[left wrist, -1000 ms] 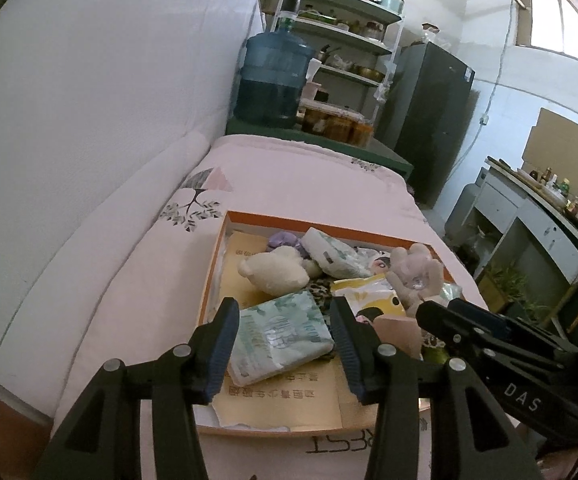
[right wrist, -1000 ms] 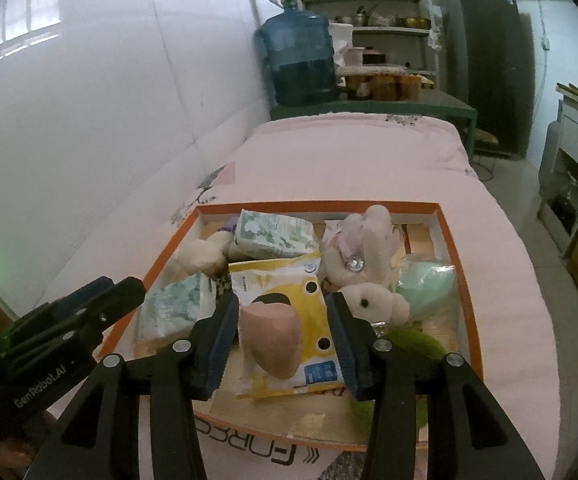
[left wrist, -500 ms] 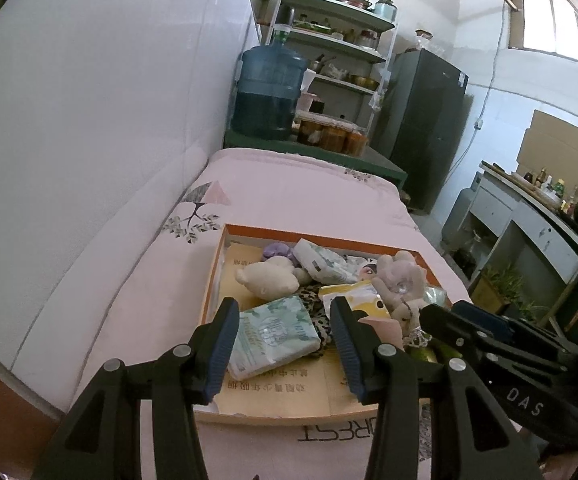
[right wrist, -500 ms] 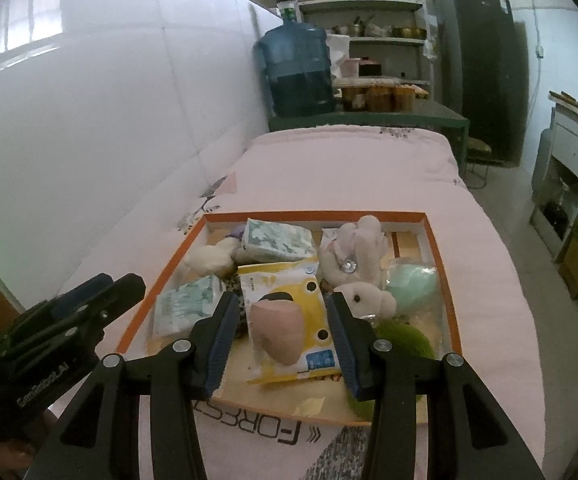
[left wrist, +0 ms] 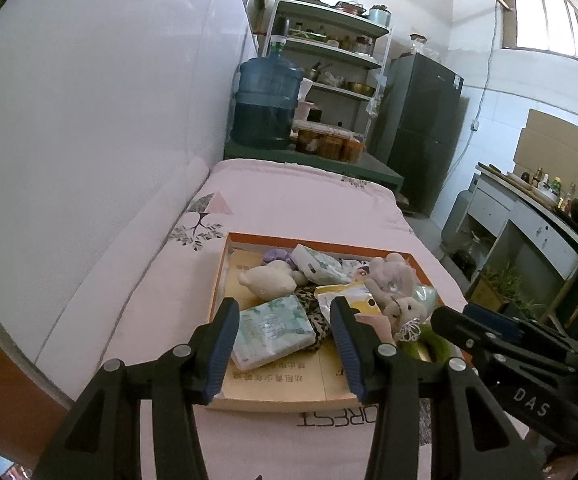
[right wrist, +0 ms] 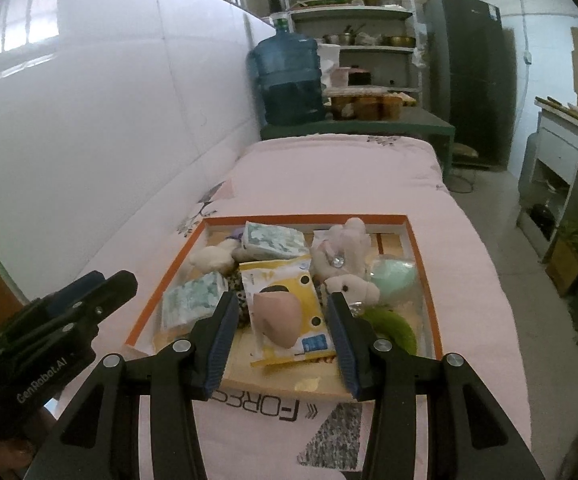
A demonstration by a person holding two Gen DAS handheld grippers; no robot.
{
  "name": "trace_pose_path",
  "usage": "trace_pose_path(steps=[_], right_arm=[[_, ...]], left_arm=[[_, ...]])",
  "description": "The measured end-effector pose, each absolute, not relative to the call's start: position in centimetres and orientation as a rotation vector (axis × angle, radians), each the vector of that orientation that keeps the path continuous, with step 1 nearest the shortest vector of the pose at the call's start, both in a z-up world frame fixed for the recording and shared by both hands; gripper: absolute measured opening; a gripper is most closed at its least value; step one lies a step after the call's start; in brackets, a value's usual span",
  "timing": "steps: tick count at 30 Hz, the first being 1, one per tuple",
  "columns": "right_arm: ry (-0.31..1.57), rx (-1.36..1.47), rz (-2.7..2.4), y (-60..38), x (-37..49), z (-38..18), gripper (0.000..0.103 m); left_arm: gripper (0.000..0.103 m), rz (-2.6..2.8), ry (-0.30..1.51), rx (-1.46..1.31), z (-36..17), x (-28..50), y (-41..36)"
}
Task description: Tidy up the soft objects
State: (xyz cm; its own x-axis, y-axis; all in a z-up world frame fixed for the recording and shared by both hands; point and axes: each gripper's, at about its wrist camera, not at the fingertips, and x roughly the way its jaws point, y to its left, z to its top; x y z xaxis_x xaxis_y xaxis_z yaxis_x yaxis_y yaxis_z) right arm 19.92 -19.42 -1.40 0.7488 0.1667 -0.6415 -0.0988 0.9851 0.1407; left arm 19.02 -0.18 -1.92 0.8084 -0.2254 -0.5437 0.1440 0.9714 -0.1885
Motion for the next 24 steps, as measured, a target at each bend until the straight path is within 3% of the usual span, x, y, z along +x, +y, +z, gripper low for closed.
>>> trace_pose_path(steps=[24], right_arm=[[0.688, 0.079, 0.097, -18.9, 16.2, 0.6, 0.048]], left_arm=[[0.047, -0.217, 0.569, -0.127, -0.6, 15.8, -0.1]])
